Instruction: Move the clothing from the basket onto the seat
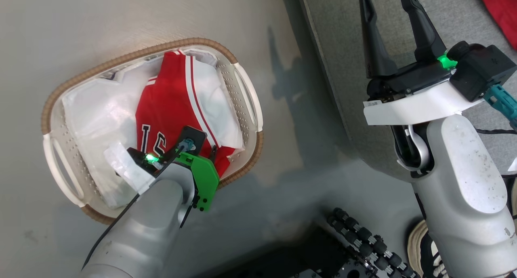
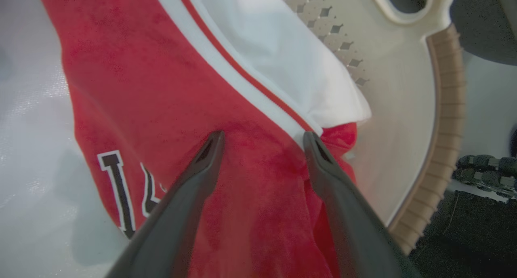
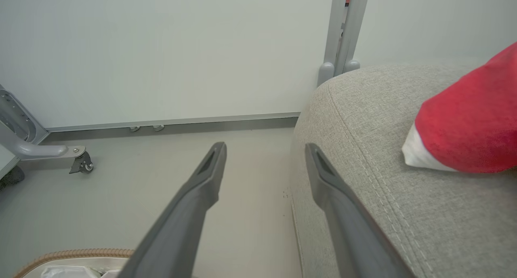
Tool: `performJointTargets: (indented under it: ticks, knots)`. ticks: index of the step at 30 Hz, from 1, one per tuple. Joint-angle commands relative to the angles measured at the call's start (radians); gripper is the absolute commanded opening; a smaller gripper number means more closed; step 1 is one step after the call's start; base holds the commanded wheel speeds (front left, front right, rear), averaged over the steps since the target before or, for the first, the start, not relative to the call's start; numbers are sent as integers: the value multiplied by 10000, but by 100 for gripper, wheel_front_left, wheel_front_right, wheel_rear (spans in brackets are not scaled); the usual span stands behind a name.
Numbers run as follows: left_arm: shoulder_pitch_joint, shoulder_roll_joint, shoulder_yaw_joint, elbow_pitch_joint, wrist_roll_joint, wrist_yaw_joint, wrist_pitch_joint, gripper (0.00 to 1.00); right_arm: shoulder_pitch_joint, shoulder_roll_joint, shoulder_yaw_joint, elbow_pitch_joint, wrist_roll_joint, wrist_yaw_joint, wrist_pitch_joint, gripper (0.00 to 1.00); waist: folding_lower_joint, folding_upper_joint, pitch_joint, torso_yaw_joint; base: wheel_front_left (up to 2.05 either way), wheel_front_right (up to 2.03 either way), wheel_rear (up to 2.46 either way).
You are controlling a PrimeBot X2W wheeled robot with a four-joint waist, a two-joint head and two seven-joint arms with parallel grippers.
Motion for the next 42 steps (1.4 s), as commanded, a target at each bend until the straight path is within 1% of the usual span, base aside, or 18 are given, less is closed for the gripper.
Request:
performJointTargets:
  ticks: [1,3,11,16,21,27,28,29,30,32,35,42]
  knots:
    - [-272,75,-159,94,-2,83,115,100,-131,26,-48,-56,51,-10,-46,100,0,0,343,-161,0,0,0]
    - [-354,78,-370,259,35,195,279,100,-183,32,-94,-78,59,-10,-46,100,0,0,432,-172,0,0,0]
    - [-854,78,-962,745,276,931,551,100,-221,70,-277,-94,-17,-10,-46,100,0,0,687,-124,0,0,0]
    - [-1306,84,-1270,994,608,1373,338,100,-271,105,-258,-169,-67,-10,-46,100,0,0,915,-118,0,0,0]
    - [-1668,105,-1476,1148,756,1602,250,100,-318,102,-298,-186,-115,-10,-46,100,0,0,1133,-43,0,0,0]
    - [-1818,170,-1593,1279,744,1766,650,100,-289,104,-361,-238,-165,-10,-46,100,0,0,1250,84,0,0,0]
    - [-1815,198,-1581,1290,712,1794,681,60,-297,101,-364,-237,-170,-10,-46,100,0,0,1261,99,0,0,0]
    - [-1820,218,-1581,1291,709,1842,642,27,-305,102,-368,-237,-179,-10,-46,100,0,0,1266,111,0,0,0]
    - [-1808,209,-1489,1290,595,1903,557,0,-319,99,-371,-234,-184,-10,-46,100,0,0,1268,126,0,0,0]
    - [-1753,203,-1310,1294,449,1947,365,0,-379,86,-366,-190,-125,-10,-46,100,0,0,1252,134,0,0,0]
    - [-1621,182,-1163,1294,243,1873,-23,0,-366,57,-418,-100,-72,-10,-46,100,0,0,1070,215,0,0,0]
    - [-1044,91,-713,1236,-449,1483,-983,0,-171,27,-390,40,28,-10,-46,100,0,0,183,445,0,0,0]
